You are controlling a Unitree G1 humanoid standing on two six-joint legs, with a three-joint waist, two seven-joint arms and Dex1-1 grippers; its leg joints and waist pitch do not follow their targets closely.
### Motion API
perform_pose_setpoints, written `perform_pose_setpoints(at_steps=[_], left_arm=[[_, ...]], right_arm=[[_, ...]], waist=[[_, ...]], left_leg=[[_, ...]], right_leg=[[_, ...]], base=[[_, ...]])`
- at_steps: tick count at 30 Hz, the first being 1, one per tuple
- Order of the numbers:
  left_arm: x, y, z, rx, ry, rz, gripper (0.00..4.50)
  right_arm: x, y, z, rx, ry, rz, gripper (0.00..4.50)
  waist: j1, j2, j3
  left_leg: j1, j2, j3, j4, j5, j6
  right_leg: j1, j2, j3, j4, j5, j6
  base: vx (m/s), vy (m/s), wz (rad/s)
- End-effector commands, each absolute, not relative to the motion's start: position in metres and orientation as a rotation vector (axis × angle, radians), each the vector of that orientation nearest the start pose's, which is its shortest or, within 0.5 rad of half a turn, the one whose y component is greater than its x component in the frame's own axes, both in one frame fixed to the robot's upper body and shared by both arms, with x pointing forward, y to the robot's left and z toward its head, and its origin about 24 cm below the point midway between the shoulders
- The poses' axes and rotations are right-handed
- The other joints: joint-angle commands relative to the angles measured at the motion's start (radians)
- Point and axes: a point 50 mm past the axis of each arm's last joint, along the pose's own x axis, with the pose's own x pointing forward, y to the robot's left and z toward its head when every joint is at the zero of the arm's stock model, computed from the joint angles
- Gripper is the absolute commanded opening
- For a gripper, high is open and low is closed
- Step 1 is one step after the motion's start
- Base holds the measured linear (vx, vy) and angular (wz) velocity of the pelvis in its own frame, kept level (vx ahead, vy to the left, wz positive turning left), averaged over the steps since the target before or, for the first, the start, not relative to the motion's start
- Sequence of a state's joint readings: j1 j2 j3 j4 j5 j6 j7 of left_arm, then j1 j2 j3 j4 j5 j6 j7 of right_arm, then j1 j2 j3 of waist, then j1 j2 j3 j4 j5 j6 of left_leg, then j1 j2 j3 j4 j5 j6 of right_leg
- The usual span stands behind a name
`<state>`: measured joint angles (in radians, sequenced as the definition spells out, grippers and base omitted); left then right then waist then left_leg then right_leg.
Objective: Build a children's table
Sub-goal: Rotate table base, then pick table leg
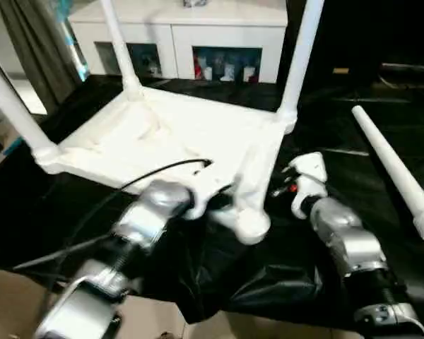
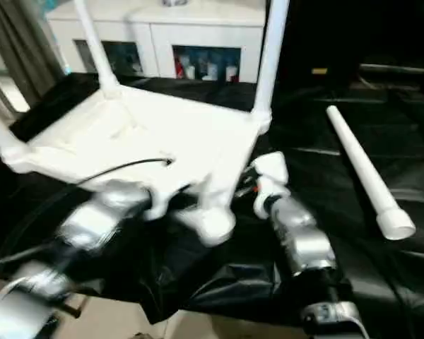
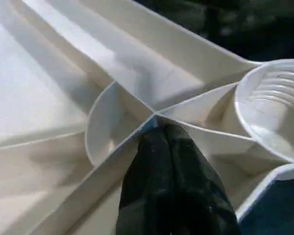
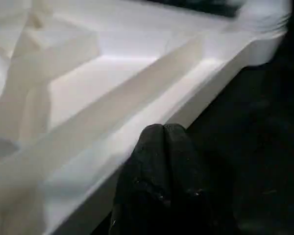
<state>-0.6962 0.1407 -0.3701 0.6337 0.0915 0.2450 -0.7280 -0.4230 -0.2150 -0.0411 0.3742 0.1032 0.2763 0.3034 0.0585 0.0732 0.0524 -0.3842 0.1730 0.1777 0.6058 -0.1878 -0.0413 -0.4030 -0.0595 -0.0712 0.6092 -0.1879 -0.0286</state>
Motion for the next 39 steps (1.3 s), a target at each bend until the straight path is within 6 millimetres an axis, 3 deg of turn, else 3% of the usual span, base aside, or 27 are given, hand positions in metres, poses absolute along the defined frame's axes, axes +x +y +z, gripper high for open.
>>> perform_pose_setpoints(at_steps=[1,4,5,7,10,12,14,15,17,18,20,23,26,27,28,33,36,37,39], left_arm=[[0.349,0.058,0.053,0.480,0.325,-0.906,0.08],[0.354,0.054,0.056,0.447,0.277,-0.869,0.08],[0.355,0.053,0.058,0.428,0.258,-0.862,0.08],[0.355,0.051,0.066,0.359,0.213,-0.870,0.08],[0.350,0.051,0.077,0.267,0.155,-0.919,0.08],[0.347,0.053,0.083,0.227,0.125,-0.926,0.08],[0.340,0.061,0.090,0.194,0.090,-0.899,0.00],[0.338,0.064,0.092,0.193,0.083,-0.890,0.00],[0.332,0.070,0.093,0.177,0.094,-0.887,0.34],[0.325,0.078,0.094,0.168,0.120,-0.892,0.34],[0.319,0.086,0.095,0.169,0.137,-0.876,0.48],[0.315,0.097,0.099,0.154,0.143,-0.822,0.81],[0.312,0.104,0.100,0.145,0.144,-0.790,1.16],[0.311,0.106,0.099,0.148,0.152,-0.790,1.16],[0.308,0.110,0.099,0.159,0.167,-0.791,1.24],[0.302,0.115,0.104,0.161,0.186,-0.803,1.67],[0.298,0.116,0.105,0.164,0.195,-0.824,1.89],[0.292,0.118,0.106,0.169,0.210,-0.852,2.06],[0.288,0.119,0.105,0.174,0.228,-0.871,2.09]], right_arm=[[0.330,-0.184,0.071,-0.073,0.185,0.220,0.02],[0.328,-0.190,0.081,-0.083,0.160,0.196,0.02],[0.328,-0.192,0.083,-0.089,0.156,0.190,0.02],[0.326,-0.198,0.089,-0.125,0.163,0.158,0.02],[0.324,-0.208,0.094,-0.200,0.205,0.132,0.02],[0.322,-0.211,0.097,-0.176,0.223,0.162,0.02],[0.322,-0.224,0.104,-0.126,0.232,0.133,0.28],[0.323,-0.229,0.105,-0.142,0.238,0.105,0.38],[0.326,-0.238,0.108,-0.159,0.262,0.072,0.48],[0.330,-0.249,0.112,-0.173,0.298,0.026,0.48],[0.335,-0.261,0.116,-0.196,0.326,-0.024,0.75],[0.341,-0.276,0.120,-0.239,0.366,-0.079,0.92],[0.346,-0.288,0.123,-0.260,0.398,-0.110,1.26],[0.347,-0.292,0.124,-0.265,0.407,-0.122,1.26],[0.352,-0.303,0.126,-0.280,0.429,-0.147,1.29],[0.355,-0.316,0.127,-0.272,0.466,-0.181,1.74],[0.355,-0.325,0.128,-0.284,0.486,-0.203,2.02],[0.355,-0.334,0.130,-0.279,0.497,-0.220,2.13],[0.354,-0.341,0.131,-0.264,0.505,-0.232,2.17]], waist=[[0.001,-0.005,-0.078],[-0.001,-0.009,-0.074],[-0.001,-0.006,-0.076],[-0.005,-0.010,-0.075],[-0.006,-0.016,-0.076],[-0.004,-0.012,-0.077],[-0.006,-0.021,-0.076],[-0.006,-0.018,-0.075],[-0.007,-0.019,-0.074],[-0.009,-0.023,-0.072],[-0.012,-0.020,-0.071],[-0.014,-0.020,-0.069],[-0.012,-0.020,-0.070],[-0.013,-0.029,-0.070],[-0.011,-0.025,-0.073],[-0.012,-0.025,-0.073],[-0.011,-0.025,-0.070],[-0.010,-0.012,-0.071],[-0.011,-0.016,-0.070]], left_leg=[[0.014,0.040,-0.023,-0.054,-0.116,0.077],[0.004,0.034,-0.023,-0.055,-0.112,0.089],[0.006,0.034,-0.022,-0.054,-0.111,0.088],[0.004,0.033,-0.023,-0.053,-0.101,0.094],[0.007,0.040,-0.022,-0.054,-0.094,0.100],[0.006,0.043,-0.023,-0.054,-0.091,0.107],[0.005,0.047,-0.021,-0.052,-0.090,0.120],[0.005,0.044,-0.020,-0.051,-0.083,0.123],[0.009,0.046,-0.020,-0.053,-0.091,0.114],[0.005,0.043,-0.019,-0.053,-0.089,0.115],[0.012,0.044,-0.017,-0.052,-0.093,0.098],[0.011,0.038,-0.015,-0.049,-0.111,0.084],[0.009,0.037,-0.015,-0.047,-0.101,0.088],[0.007,0.035,-0.013,-0.047,-0.098,0.092],[0.009,0.038,-0.016,-0.047,-0.095,0.090],[0.005,0.036,-0.013,-0.043,-0.079,0.109],[0.006,0.036,-0.011,-0.041,-0.094,0.111],[0.007,0.036,-0.013,-0.040,-0.098,0.107],[0.007,0.035,-0.013,-0.041,-0.117,0.104]], right_leg=[[0.071,-0.078,0.048,-0.079,-0.102,-0.188],[0.075,-0.078,0.043,-0.086,-0.165,-0.162],[0.073,-0.078,0.043,-0.087,-0.177,-0.157],[0.073,-0.079,0.042,-0.090,-0.216,-0.147],[0.065,-0.078,0.044,-0.089,-0.219,-0.164],[0.070,-0.082,0.045,-0.081,-0.195,-0.182],[0.067,-0.082,0.045,-0.079,-0.187,-0.186],[0.062,-0.079,0.044,-0.081,-0.197,-0.180],[0.060,-0.078,0.044,-0.079,-0.216,-0.177],[0.060,-0.076,0.043,-0.083,-0.228,-0.171],[0.055,-0.076,0.045,-0.083,-0.249,-0.174],[0.055,-0.074,0.043,-0.089,-0.289,-0.161],[0.056,-0.073,0.042,-0.087,-0.273,-0.162],[0.057,-0.071,0.042,-0.088,-0.265,-0.161],[0.057,-0.074,0.041,-0.081,-0.257,-0.169],[0.058,-0.070,0.039,-0.075,-0.202,-0.198],[0.057,-0.071,0.039,-0.079,-0.216,-0.208],[0.056,-0.070,0.038,-0.077,-0.215,-0.210],[0.057,-0.070,0.036,-0.078,-0.228,-0.213]], base=[[0.000,0.000,0.00],[0.000,0.000,0.00],[0.000,0.000,0.00],[0.000,0.000,0.00],[0.000,0.000,0.00],[0.000,0.000,0.00],[0.000,0.000,0.00],[0.000,0.000,0.00],[0.000,0.000,0.00],[0.000,0.000,0.00],[0.000,0.000,0.00],[0.000,0.000,0.00],[0.000,0.000,0.00],[0.000,0.000,0.00],[0.000,0.000,0.00],[0.000,0.000,0.00],[0.000,0.000,0.00],[0.000,0.000,0.00],[0.000,0.000,0.00]])
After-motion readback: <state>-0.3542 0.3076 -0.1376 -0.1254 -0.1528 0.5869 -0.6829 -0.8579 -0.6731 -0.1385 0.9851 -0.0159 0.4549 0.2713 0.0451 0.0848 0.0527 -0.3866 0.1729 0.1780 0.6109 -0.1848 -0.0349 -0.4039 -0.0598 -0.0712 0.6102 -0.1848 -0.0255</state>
